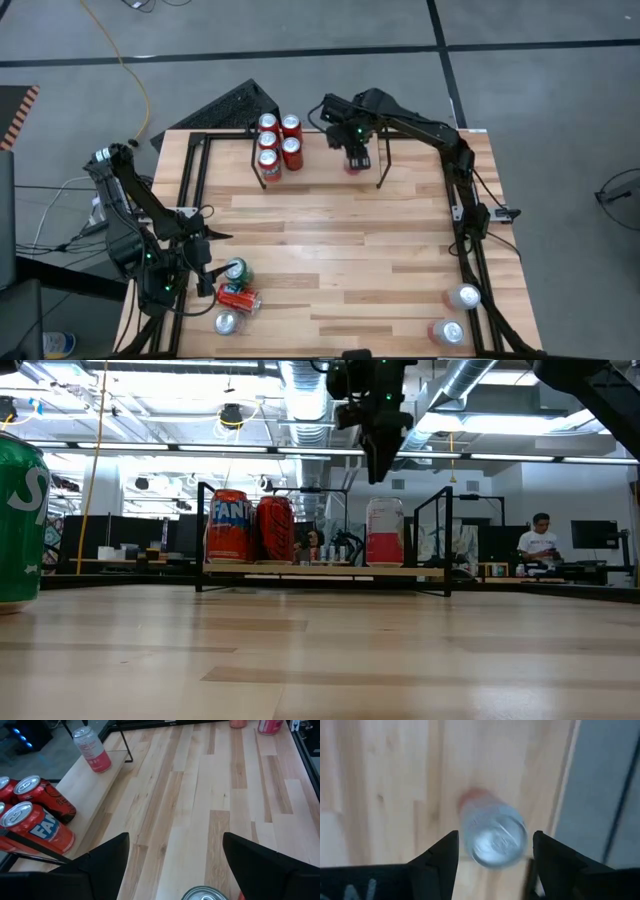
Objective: Place canned beverage on shelf
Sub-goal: Put the pink white soda can on the shelf
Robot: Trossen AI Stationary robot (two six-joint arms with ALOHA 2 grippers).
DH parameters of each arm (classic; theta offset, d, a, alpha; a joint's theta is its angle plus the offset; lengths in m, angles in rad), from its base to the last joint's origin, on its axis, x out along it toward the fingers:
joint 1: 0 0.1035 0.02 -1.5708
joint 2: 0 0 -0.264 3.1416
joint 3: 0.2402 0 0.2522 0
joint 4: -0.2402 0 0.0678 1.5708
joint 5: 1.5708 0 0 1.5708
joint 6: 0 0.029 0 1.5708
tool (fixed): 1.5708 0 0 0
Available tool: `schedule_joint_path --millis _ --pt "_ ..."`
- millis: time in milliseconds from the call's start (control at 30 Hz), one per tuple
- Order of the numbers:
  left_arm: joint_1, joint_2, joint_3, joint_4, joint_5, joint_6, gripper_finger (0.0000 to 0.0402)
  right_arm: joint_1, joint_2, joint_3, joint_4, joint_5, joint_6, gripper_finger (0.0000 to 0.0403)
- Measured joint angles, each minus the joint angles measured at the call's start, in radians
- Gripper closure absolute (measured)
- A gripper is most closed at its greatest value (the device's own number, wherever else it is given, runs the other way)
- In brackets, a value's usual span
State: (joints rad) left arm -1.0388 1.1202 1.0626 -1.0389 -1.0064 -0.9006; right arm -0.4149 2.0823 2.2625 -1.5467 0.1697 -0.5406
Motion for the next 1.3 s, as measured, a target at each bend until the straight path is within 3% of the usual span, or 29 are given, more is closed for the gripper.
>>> schedule_joint_path --millis 167,433,767,967,1067,1300 --pt "0.000 0.000 0.000 0.000 0.000 0.007 0.0095 0.010 0.000 -0.006 -0.006 0.096 0.005 0.0175" --pt "0.000 0.000 0.000 0.000 0.000 0.005 0.0095 0.000 0.000 -0.006 -0.007 0.090 0.058 0.0167" --pt "0.000 0.000 0.000 0.001 0.001 0.000 0.0095 -0.005 0.000 -0.006 -0.016 0.091 0.086 0.0066" --pt "0.000 0.000 0.000 0.001 0.003 0.000 0.0095 -0.017 0.001 -0.006 -0.013 0.008 0.075 0.0026" --pt "0.000 0.000 0.000 0.001 0.003 -0.001 0.0095 -0.020 0.001 -0.007 -0.010 -0.039 0.062 0.0024" --pt "0.000 0.000 0.000 0.001 0.003 0.001 0.0095 -0.025 0.001 -0.007 0.010 -0.041 0.037 0.0023"
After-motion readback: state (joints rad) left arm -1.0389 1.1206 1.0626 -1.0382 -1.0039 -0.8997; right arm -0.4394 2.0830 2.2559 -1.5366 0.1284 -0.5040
